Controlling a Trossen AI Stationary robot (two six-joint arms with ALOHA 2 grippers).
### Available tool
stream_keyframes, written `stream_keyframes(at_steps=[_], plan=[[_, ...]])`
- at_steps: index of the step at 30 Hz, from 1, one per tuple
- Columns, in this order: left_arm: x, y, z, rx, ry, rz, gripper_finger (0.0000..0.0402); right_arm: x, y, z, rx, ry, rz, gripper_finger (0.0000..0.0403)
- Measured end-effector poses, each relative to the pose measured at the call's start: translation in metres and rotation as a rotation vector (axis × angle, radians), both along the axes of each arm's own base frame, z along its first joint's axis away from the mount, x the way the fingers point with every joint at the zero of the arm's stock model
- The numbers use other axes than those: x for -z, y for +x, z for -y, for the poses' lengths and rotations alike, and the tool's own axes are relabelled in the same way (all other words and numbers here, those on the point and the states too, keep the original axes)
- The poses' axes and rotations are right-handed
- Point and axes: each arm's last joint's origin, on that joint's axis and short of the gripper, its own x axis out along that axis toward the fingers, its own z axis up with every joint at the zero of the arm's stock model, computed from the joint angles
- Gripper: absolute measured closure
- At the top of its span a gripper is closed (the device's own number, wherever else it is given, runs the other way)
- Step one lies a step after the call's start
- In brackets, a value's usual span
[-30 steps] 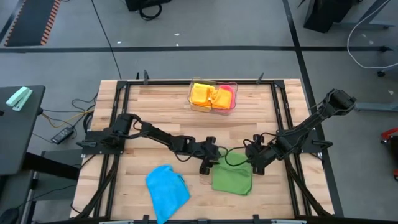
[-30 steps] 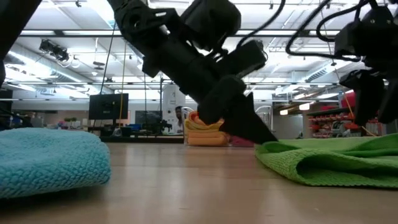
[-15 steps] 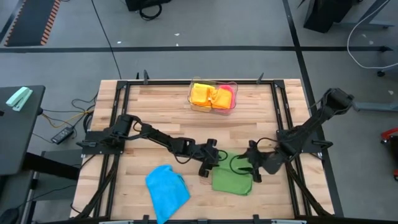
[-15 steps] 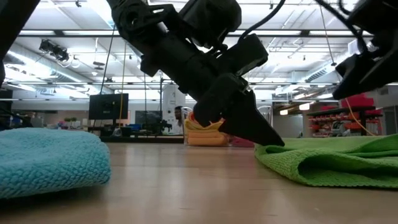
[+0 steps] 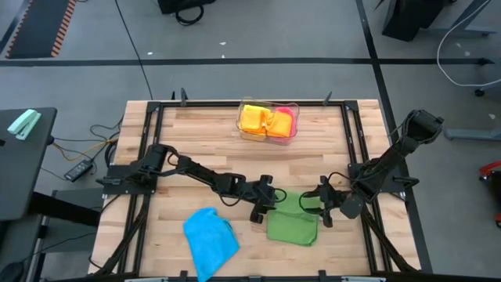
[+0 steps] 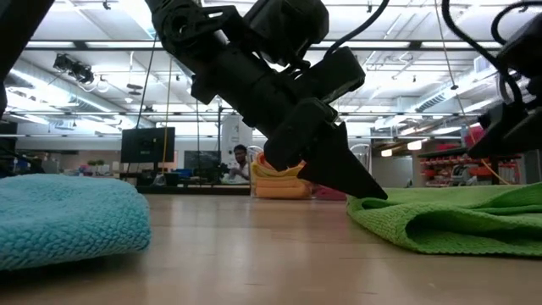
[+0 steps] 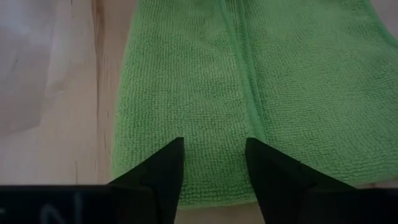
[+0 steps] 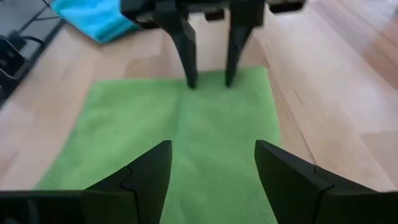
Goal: Fold microfiber towels
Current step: Fold the green microfiber cloth
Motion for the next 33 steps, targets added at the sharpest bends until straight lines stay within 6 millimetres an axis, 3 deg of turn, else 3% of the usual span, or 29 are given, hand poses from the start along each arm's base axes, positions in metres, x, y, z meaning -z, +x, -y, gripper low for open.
stream_keyframes(at_steps=[6,12,16,27,33], plan=[[0.000,0.000,0.000,0.000,0.000,0.000,0.0217,0.019,-0.009,0.008,0.016,0.057,-0.104,0.0164],[0.000,0.000,-0.001,-0.003,0.000,-0.001,0.0223,0.039,-0.009,0.015,0.147,0.088,-0.243,0.0172],[0.000,0.000,-0.001,-0.004,0.000,-0.003,0.0225,0.035,-0.004,0.009,0.114,0.038,-0.259,0.0174],[0.002,-0.001,-0.002,-0.005,0.002,-0.019,0.0225,-0.006,0.020,-0.018,-0.002,-0.076,-0.235,0.0174],[0.002,-0.001,-0.002,-0.005,0.003,-0.023,0.0221,0.022,0.022,-0.024,-0.022,-0.106,-0.340,0.0174]])
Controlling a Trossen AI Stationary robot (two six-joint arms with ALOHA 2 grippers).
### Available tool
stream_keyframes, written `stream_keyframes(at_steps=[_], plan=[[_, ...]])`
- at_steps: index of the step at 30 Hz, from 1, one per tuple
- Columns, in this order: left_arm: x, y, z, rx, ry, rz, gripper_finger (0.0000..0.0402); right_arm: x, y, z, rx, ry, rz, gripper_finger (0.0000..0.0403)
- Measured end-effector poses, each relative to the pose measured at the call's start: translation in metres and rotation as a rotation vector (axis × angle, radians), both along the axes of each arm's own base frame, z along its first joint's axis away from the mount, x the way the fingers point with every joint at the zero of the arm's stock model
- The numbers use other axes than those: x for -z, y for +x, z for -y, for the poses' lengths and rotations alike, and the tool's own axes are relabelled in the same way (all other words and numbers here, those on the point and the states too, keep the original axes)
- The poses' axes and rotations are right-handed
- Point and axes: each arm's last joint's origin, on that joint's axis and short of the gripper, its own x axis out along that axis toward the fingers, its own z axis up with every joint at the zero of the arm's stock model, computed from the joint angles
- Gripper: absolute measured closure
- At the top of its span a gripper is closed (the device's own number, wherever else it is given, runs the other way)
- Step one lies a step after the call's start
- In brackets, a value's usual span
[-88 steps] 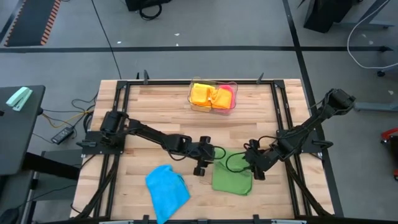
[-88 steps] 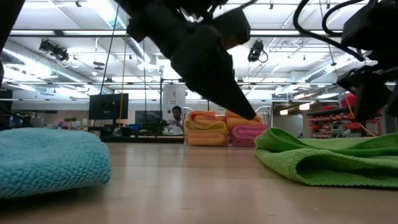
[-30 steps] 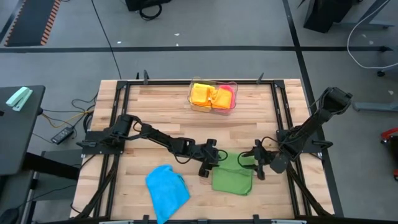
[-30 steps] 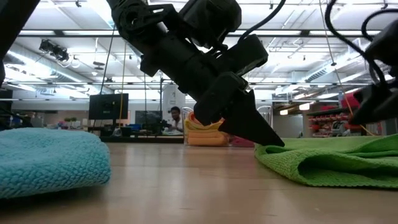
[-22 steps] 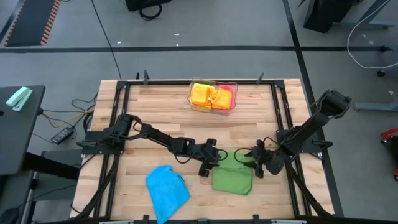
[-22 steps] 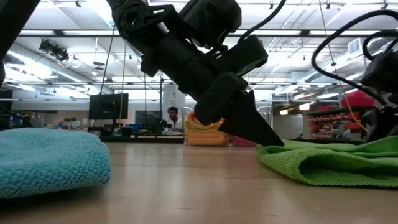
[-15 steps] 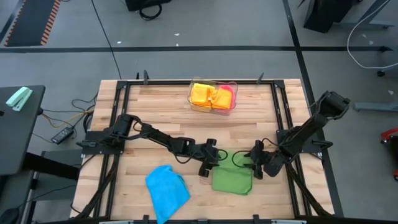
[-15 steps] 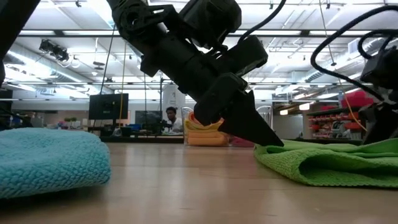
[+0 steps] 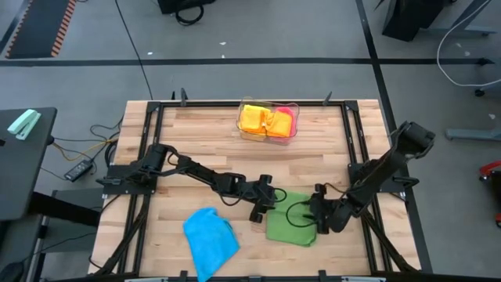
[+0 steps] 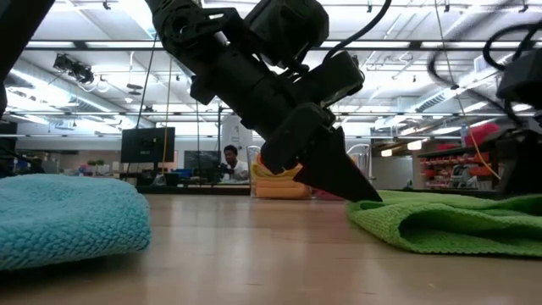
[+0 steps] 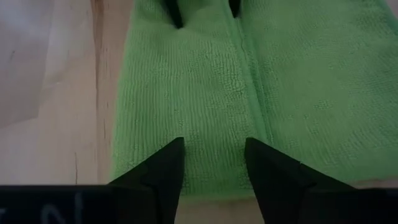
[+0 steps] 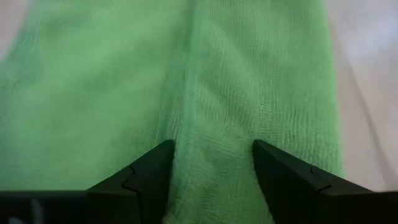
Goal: Fold microfiber towels
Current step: Fold the green microfiber cloth
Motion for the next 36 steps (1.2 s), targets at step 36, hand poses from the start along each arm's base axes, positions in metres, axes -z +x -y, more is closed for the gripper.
stream_keyframes(at_steps=[36], plan=[[0.001,-0.001,0.000,0.000,0.002,-0.008,0.0229,-0.012,0.006,-0.025,-0.120,0.158,-0.035,0.0174]])
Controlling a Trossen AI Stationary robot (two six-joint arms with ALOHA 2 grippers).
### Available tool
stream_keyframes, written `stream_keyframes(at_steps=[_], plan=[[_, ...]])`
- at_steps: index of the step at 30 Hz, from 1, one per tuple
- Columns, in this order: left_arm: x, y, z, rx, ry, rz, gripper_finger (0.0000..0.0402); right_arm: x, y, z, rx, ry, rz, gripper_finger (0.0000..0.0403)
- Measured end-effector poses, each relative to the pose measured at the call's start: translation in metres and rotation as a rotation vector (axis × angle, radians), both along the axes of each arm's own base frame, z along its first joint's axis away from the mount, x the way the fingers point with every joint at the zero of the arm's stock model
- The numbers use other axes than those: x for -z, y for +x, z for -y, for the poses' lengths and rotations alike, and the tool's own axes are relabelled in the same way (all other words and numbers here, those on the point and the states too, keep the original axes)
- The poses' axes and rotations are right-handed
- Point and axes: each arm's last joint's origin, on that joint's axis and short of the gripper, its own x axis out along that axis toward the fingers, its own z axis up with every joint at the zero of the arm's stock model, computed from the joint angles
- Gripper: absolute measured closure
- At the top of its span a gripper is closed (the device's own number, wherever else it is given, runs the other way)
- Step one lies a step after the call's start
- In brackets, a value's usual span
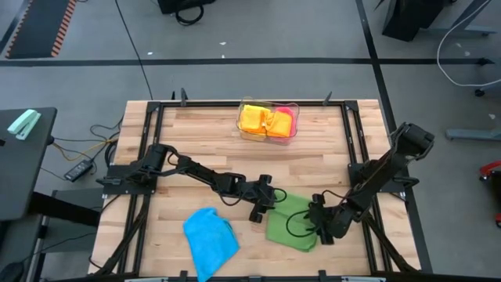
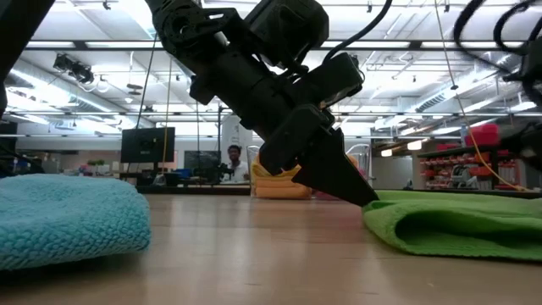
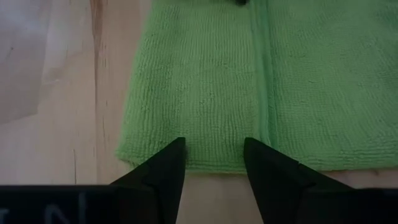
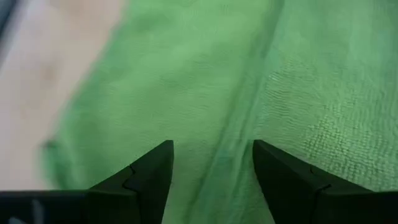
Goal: Fold microfiber towels
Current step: Fold the green microfiber cloth
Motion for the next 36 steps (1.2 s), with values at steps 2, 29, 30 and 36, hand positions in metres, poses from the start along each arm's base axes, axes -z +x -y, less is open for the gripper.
stream_keyframes(at_steps=[2,29,30,36], plan=[[0.000,0.000,0.000,0.000,0.000,0.000,0.0228,-0.013,0.001,-0.001,0.003,0.026,0.044,0.0174],[-0.001,-0.003,0.004,-0.012,-0.021,-0.029,0.0227,-0.026,-0.017,0.004,0.059,0.086,-0.045,0.0174],[-0.001,-0.003,0.004,-0.011,-0.021,-0.026,0.0226,-0.027,-0.017,0.004,0.058,0.075,-0.031,0.0174],[-0.013,-0.007,0.007,-0.001,-0.016,-0.038,0.0226,-0.026,-0.016,0.006,0.025,-0.009,0.004,0.0174]])
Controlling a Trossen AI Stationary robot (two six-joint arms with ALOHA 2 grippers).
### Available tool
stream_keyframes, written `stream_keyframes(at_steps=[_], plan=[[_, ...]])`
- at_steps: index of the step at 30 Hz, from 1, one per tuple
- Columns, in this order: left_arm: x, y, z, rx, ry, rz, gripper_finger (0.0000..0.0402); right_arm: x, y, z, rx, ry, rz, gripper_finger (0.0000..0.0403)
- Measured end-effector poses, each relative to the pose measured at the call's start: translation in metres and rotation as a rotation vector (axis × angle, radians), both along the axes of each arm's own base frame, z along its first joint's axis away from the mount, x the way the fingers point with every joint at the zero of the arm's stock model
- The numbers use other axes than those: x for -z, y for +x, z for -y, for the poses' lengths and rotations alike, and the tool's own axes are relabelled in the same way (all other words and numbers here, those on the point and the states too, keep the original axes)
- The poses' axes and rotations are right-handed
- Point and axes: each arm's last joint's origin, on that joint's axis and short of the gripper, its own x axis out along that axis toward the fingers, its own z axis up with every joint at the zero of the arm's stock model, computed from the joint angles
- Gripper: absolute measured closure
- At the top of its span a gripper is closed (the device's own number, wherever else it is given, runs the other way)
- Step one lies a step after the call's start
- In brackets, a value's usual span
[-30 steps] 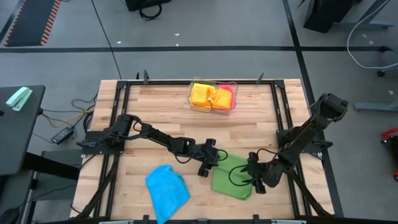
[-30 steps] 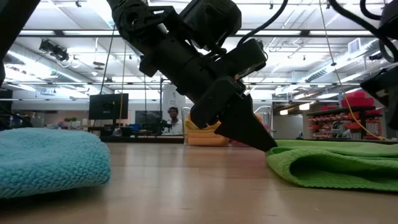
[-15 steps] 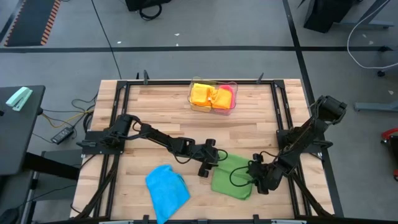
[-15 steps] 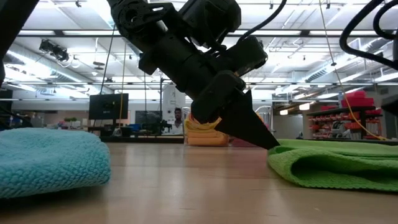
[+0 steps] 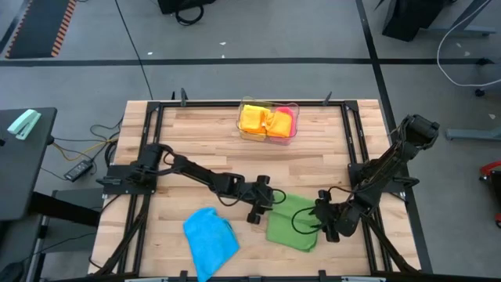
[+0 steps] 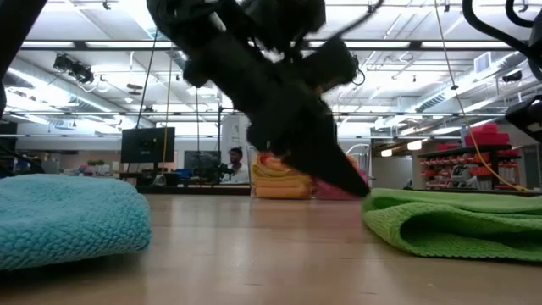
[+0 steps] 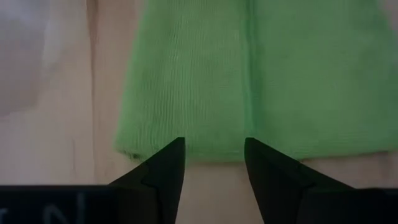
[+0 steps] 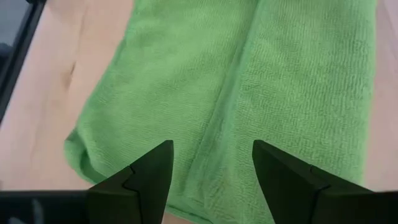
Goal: Fold microfiber towels
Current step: Fold the green microfiber cloth
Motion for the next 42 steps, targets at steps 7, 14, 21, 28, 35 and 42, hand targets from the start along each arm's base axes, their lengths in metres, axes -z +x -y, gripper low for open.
stream_keyframes(at_steps=[7,14,21,28,35,42], plan=[[-0.019,-0.002,0.000,-0.030,-0.045,0.035,0.0225,-0.004,-0.003,0.003,0.005,-0.004,-0.004,0.0174],[-0.026,0.007,-0.021,-0.142,-0.119,0.119,0.0200,-0.017,-0.007,0.010,0.023,-0.004,0.032,0.0174],[-0.015,0.017,-0.055,-0.274,-0.203,0.154,0.0147,-0.018,-0.006,0.013,0.058,-0.061,0.080,0.0174],[0.027,0.021,-0.069,-0.236,-0.347,0.051,0.0116,-0.014,-0.006,0.012,0.068,-0.078,0.078,0.0174],[0.033,0.023,-0.068,-0.207,-0.406,0.037,0.0115,-0.013,-0.005,0.012,0.083,-0.088,0.082,0.0174],[0.034,0.023,-0.067,-0.163,-0.436,0.020,0.0115,-0.013,-0.005,0.012,0.084,-0.089,0.080,0.0174]])
